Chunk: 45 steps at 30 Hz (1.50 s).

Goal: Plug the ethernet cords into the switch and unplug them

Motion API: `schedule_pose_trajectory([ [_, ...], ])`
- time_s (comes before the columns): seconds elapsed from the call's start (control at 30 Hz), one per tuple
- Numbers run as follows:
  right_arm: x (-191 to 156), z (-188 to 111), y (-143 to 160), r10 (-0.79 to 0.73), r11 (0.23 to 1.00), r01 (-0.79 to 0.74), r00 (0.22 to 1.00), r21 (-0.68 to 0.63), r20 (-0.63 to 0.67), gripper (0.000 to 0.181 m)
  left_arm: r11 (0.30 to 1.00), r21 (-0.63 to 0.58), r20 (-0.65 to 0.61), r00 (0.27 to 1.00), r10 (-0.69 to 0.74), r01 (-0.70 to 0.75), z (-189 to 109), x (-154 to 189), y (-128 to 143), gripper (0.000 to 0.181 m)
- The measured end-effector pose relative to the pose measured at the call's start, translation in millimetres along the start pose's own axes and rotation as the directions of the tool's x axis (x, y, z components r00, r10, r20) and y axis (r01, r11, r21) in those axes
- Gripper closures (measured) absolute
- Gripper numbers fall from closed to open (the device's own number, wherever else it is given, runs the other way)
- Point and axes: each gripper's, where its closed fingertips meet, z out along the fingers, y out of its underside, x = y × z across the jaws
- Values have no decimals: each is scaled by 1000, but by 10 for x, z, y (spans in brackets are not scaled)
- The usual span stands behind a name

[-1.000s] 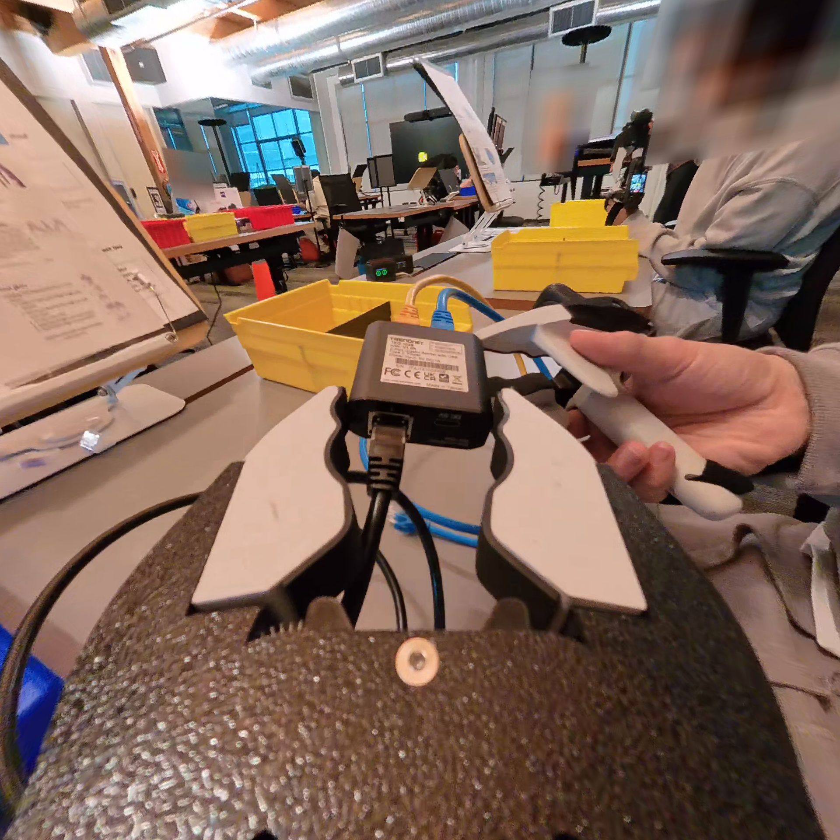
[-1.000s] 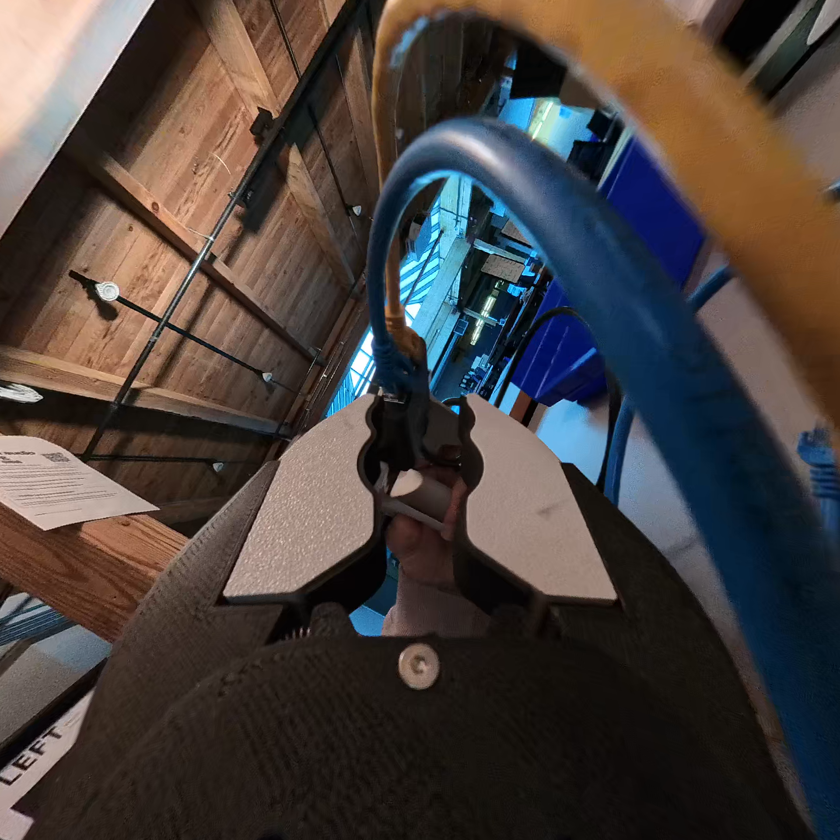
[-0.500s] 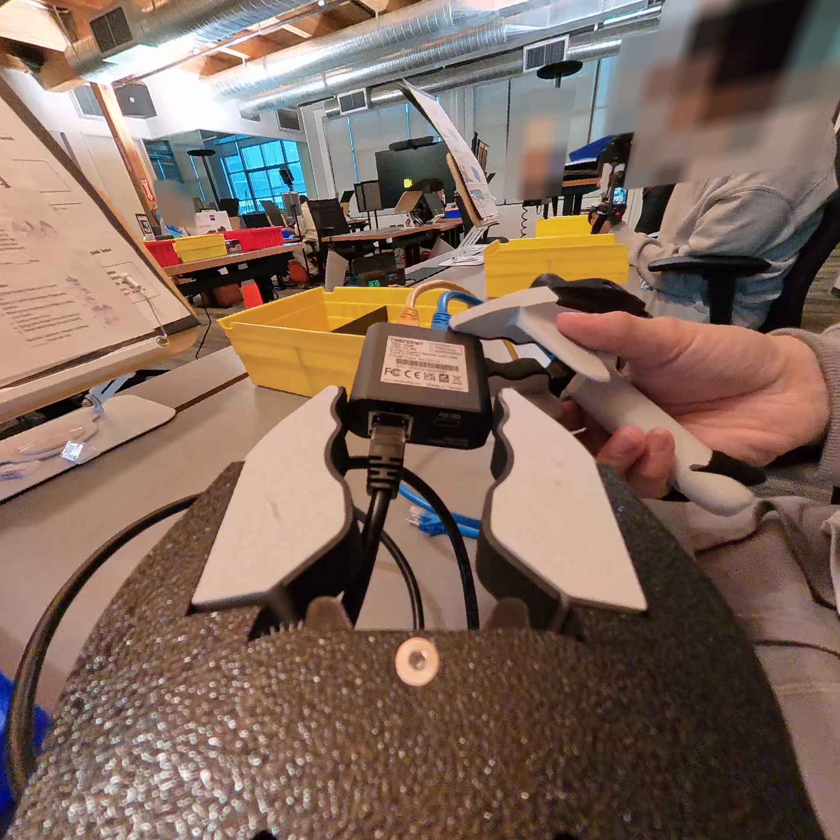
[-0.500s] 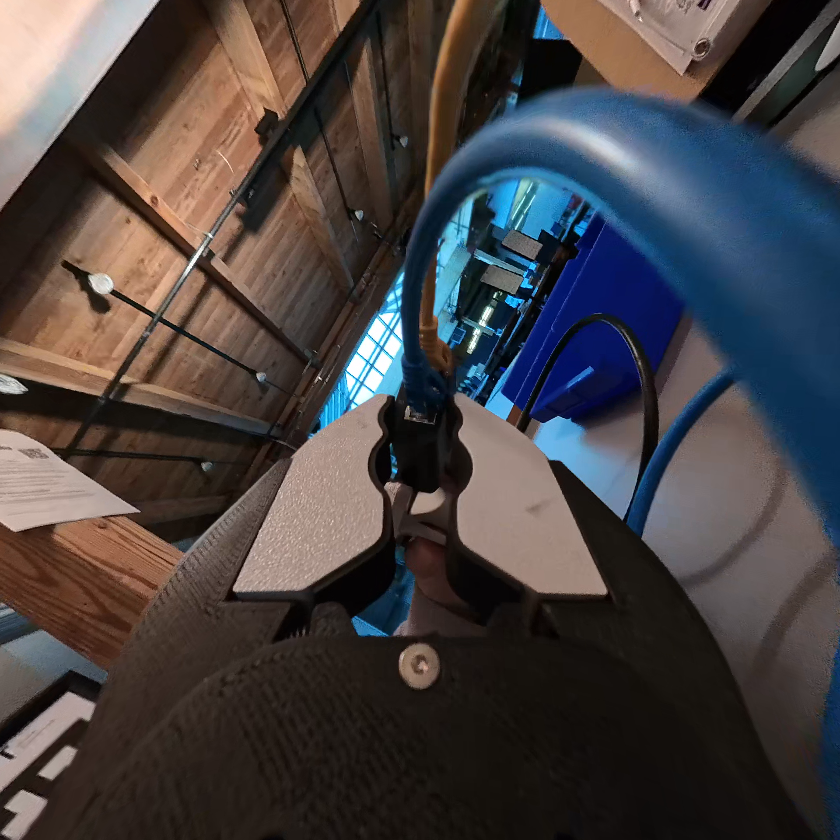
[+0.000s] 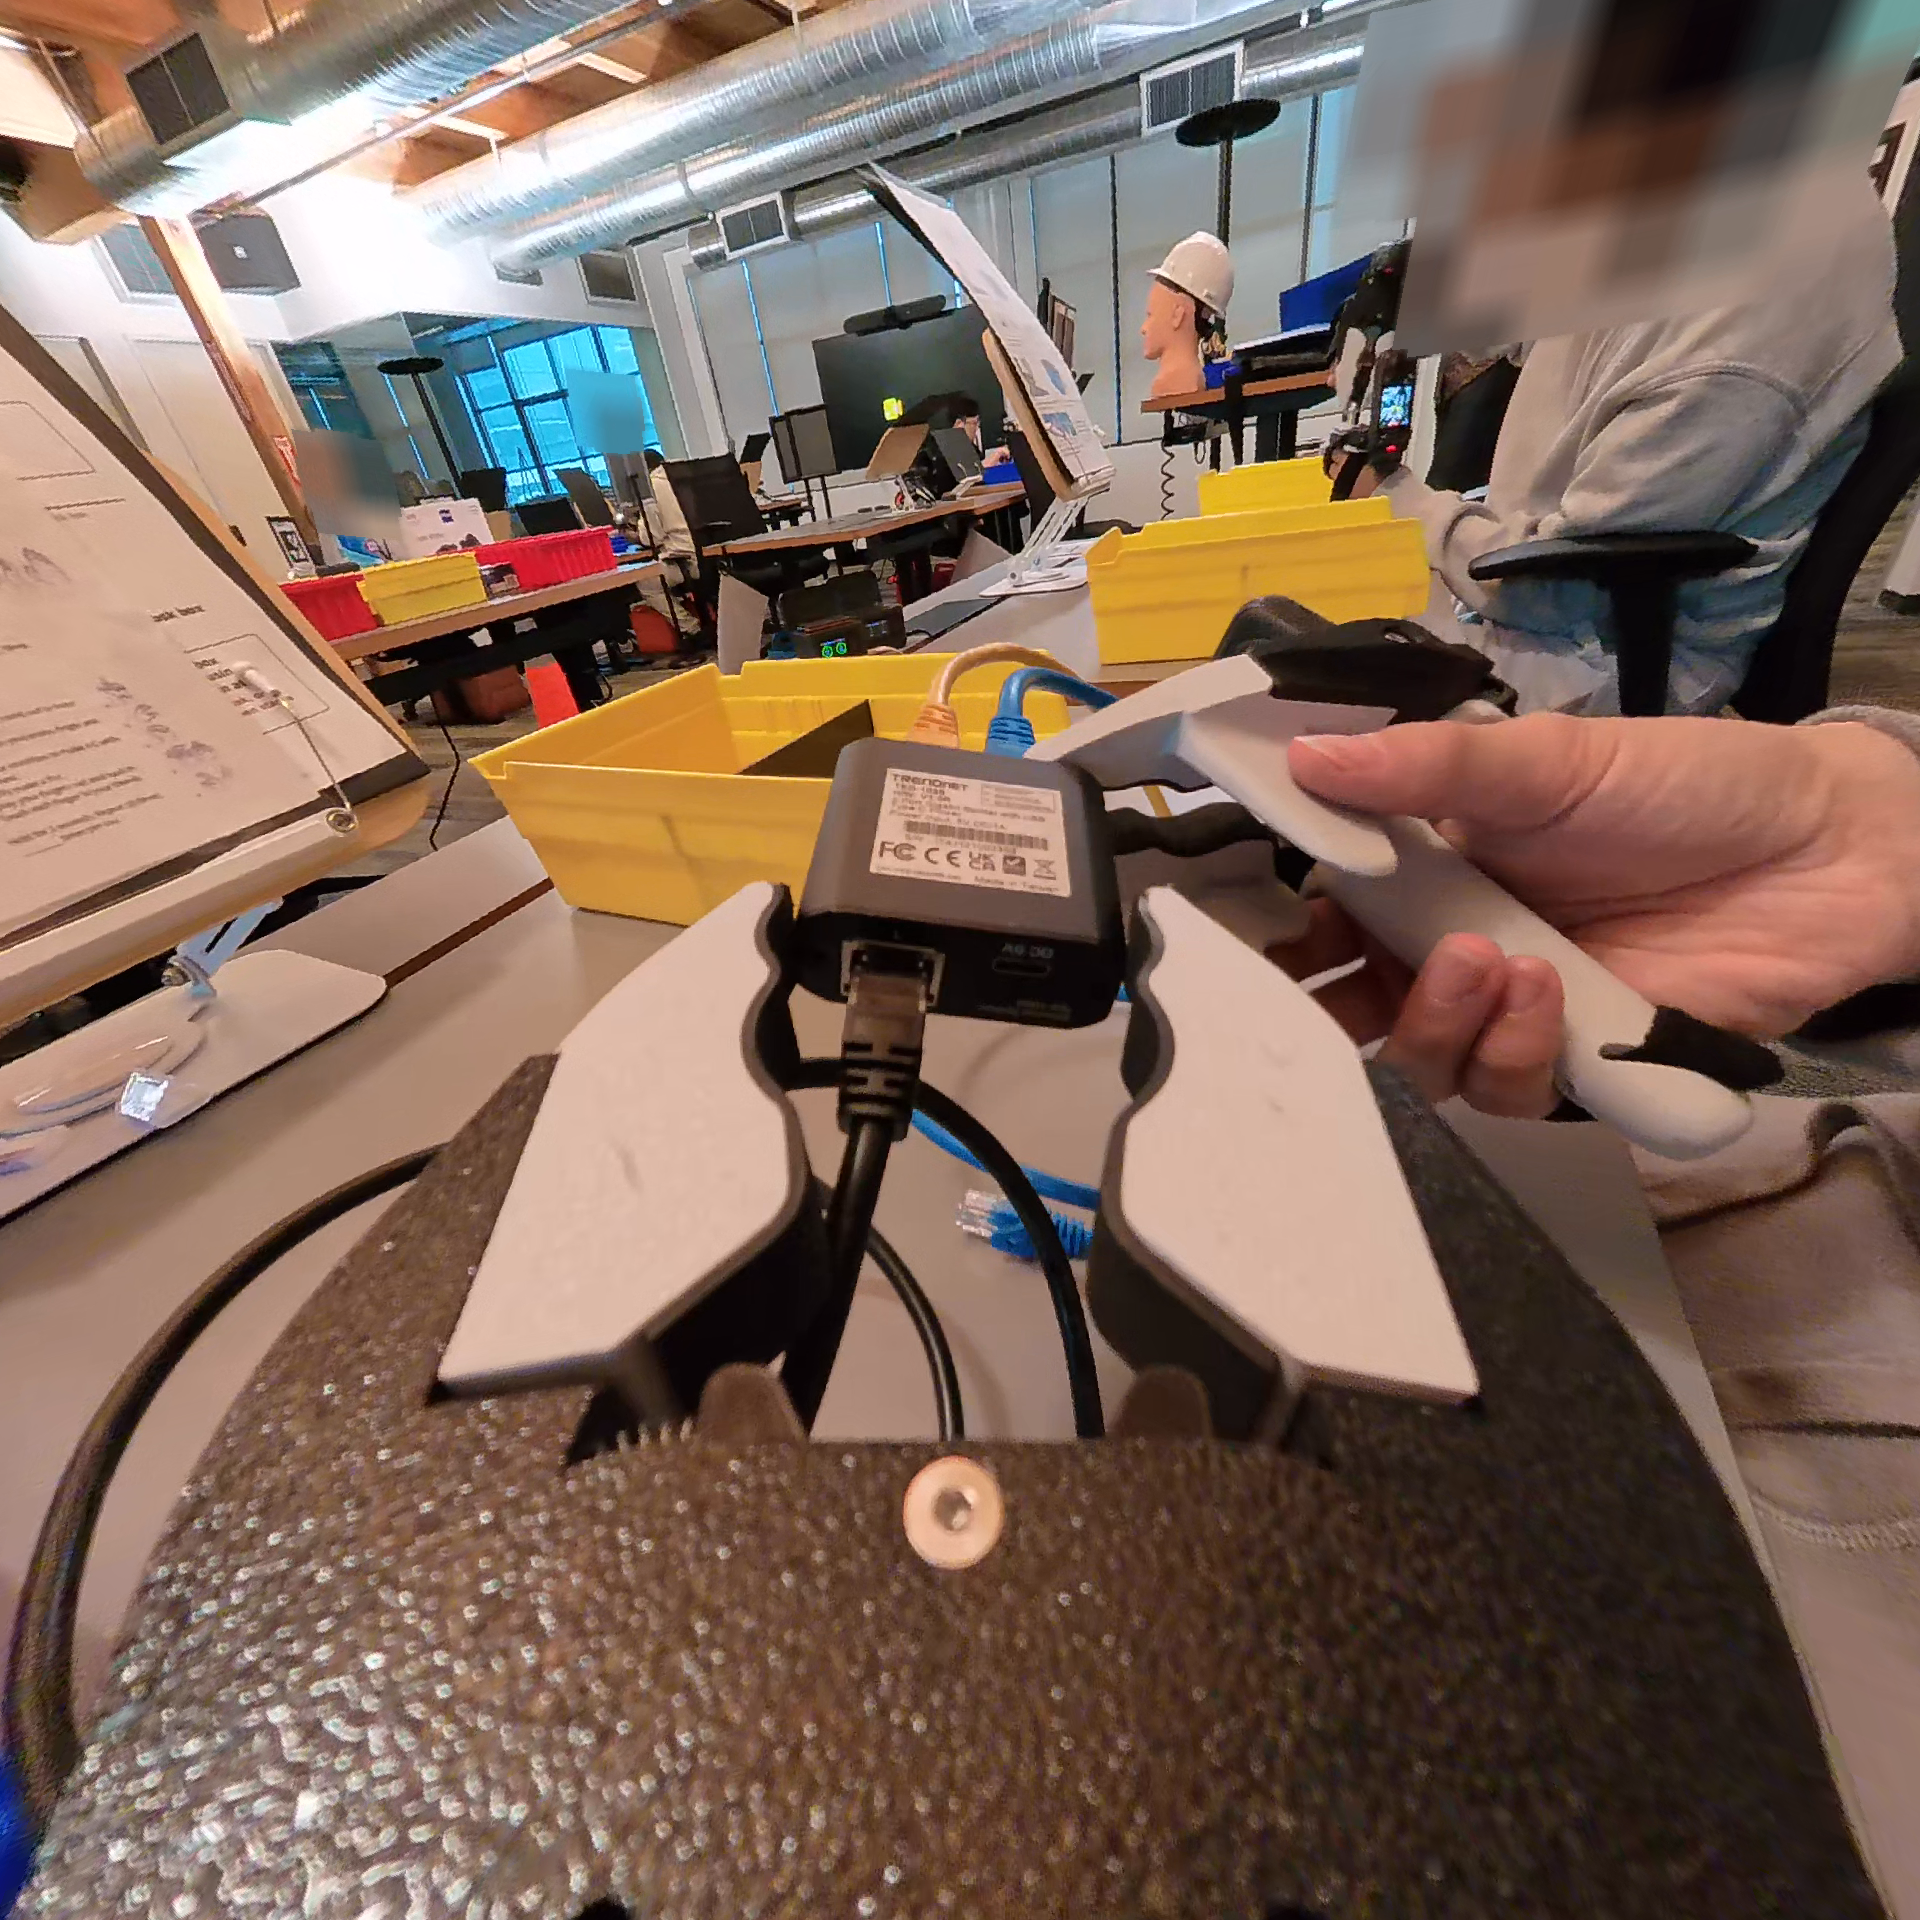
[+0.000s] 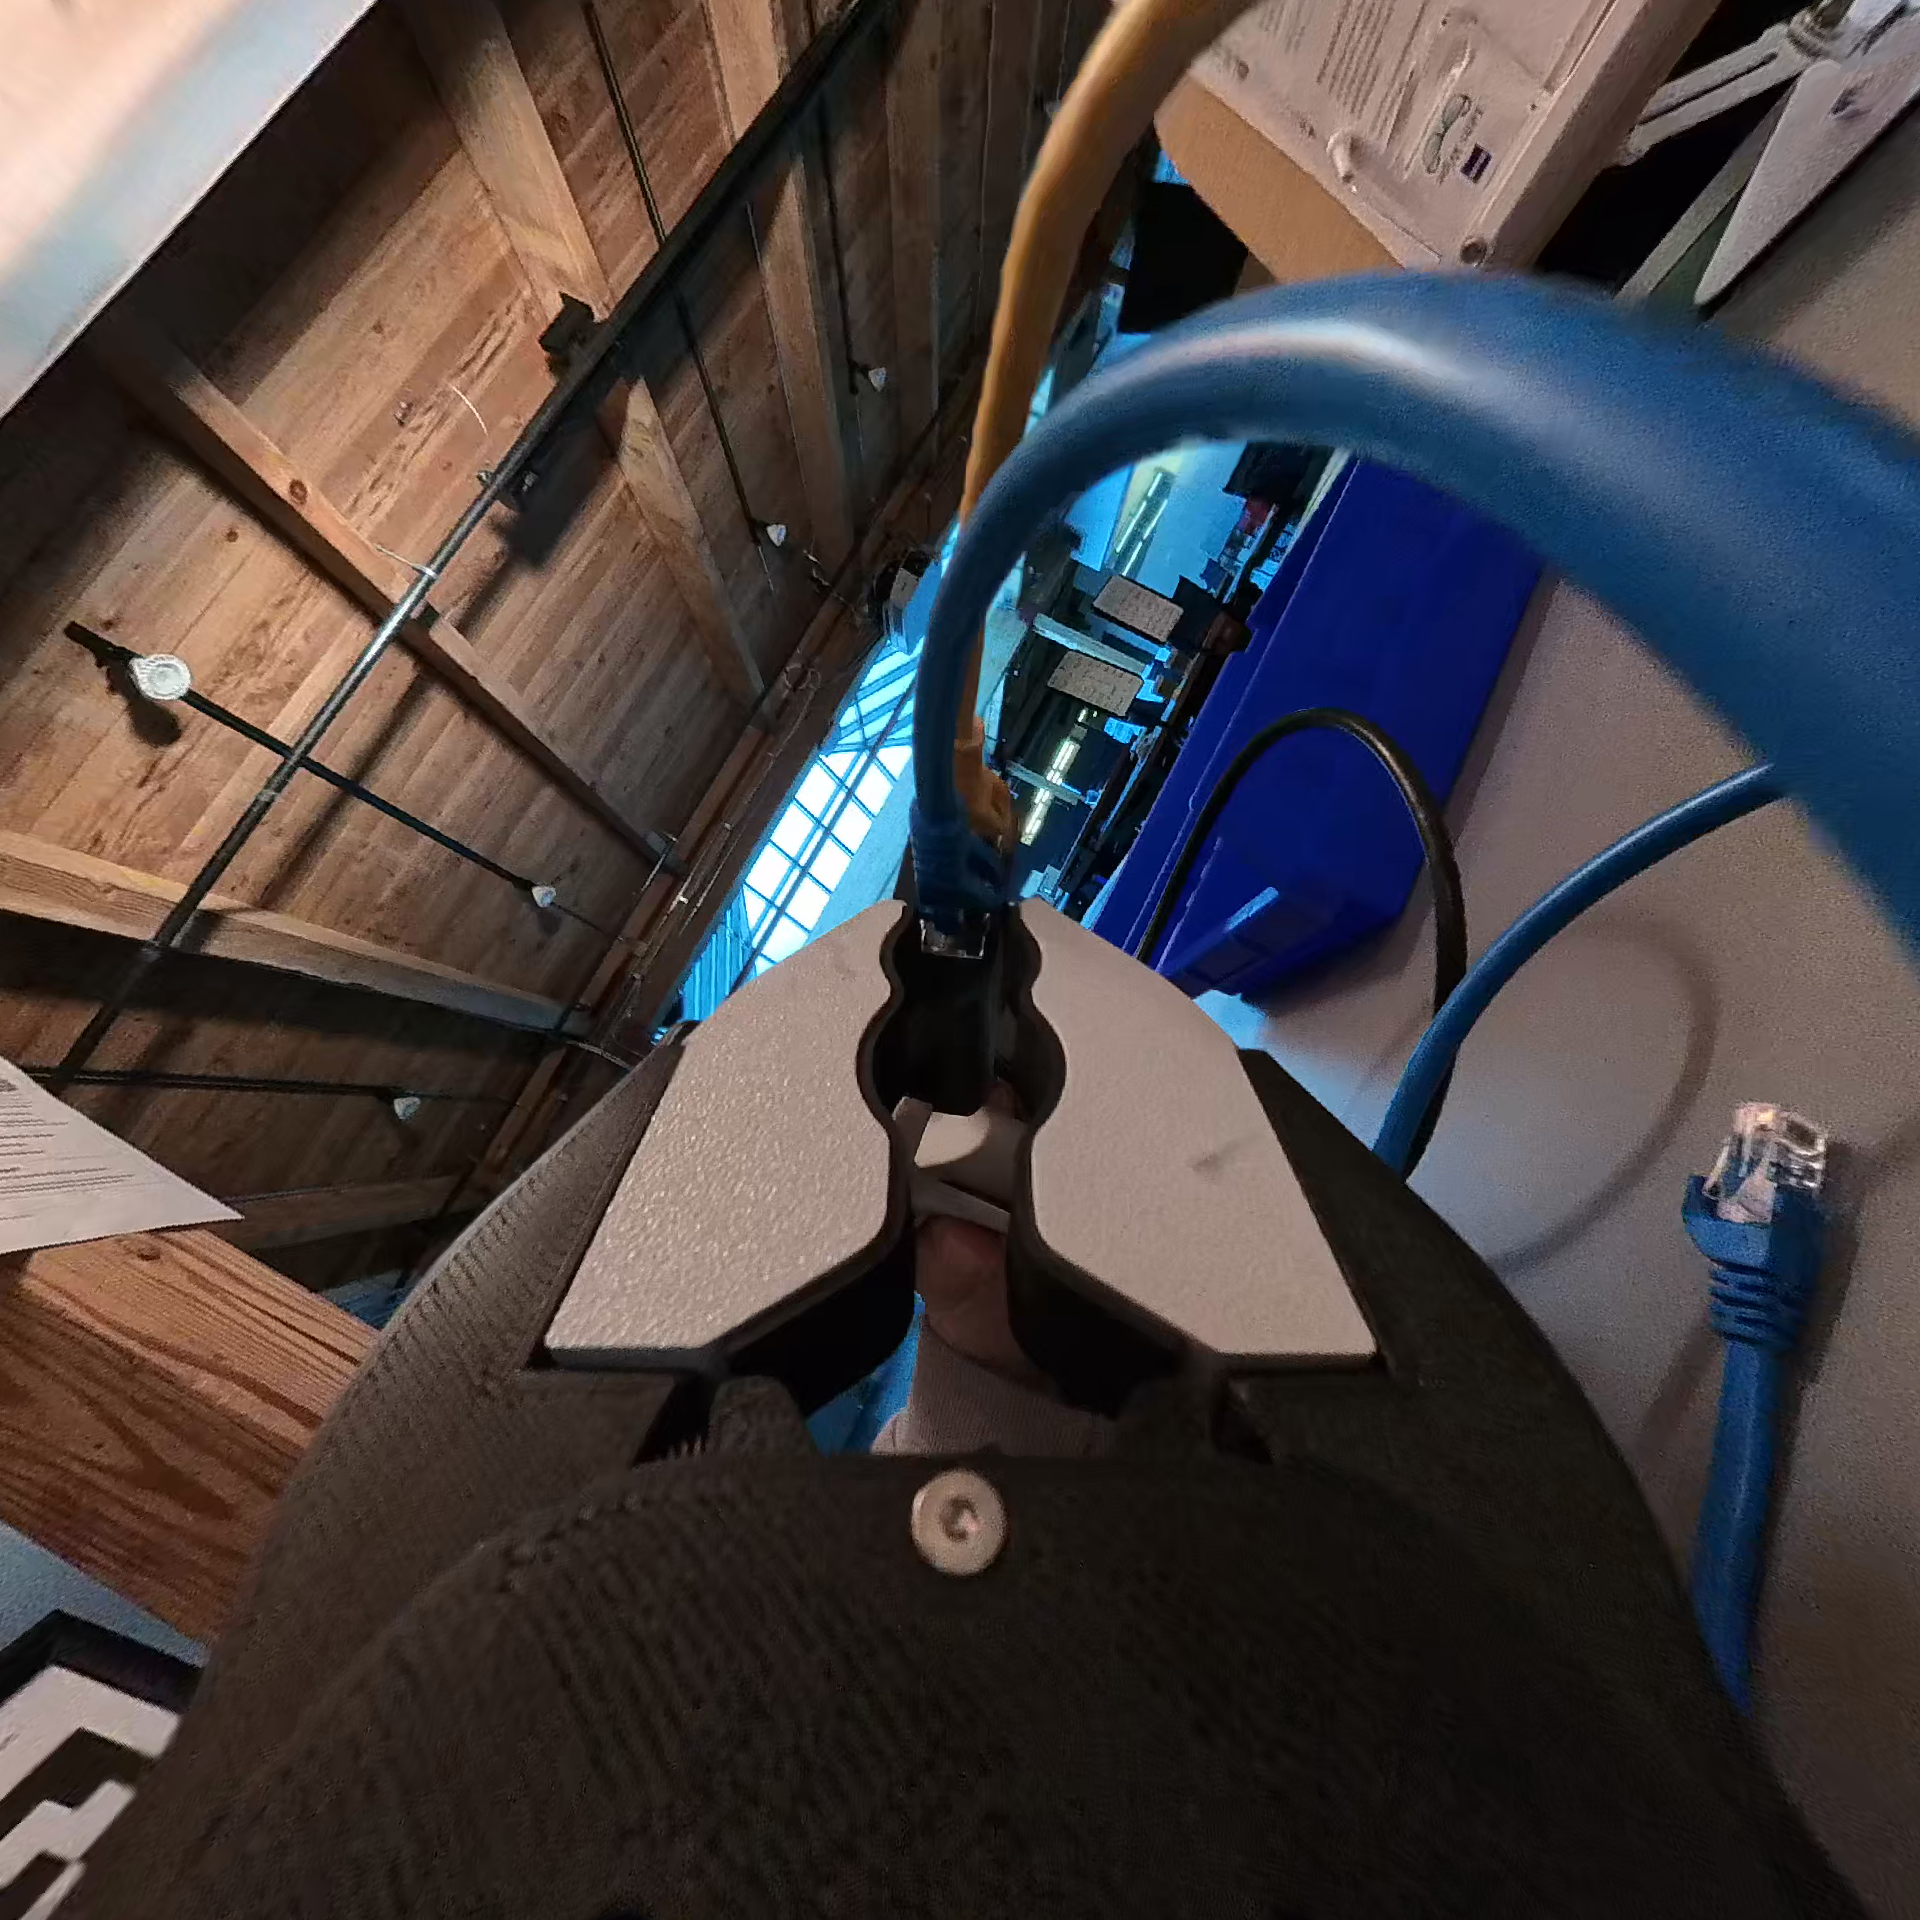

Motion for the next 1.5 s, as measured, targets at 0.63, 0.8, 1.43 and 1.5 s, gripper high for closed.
schedule_pose_trajectory([
  [0.63, 89, 58, -50, -26, 999, 26, 1000, 24, -2, 168, 998, -50, 79, 996, 49, -45, 29, -76, 75, 121],
  [0.8, 104, 48, -64, -7, 999, 6, 1000, 47, 11, 169, 997, -48, 93, 993, 69, -65, 48, -76, 84, 121],
  [1.43, 61, 67, -97, 37, 995, -42, 998, 89, 56, 167, 998, -16, 98, 993, 67, -65, 49, -63, 33, 121],
  [1.5, 60, 74, -100, 44, 994, -50, 997, 96, 62, 167, 998, -15, 91, 994, 65, -64, 52, -53, 37, 121],
])
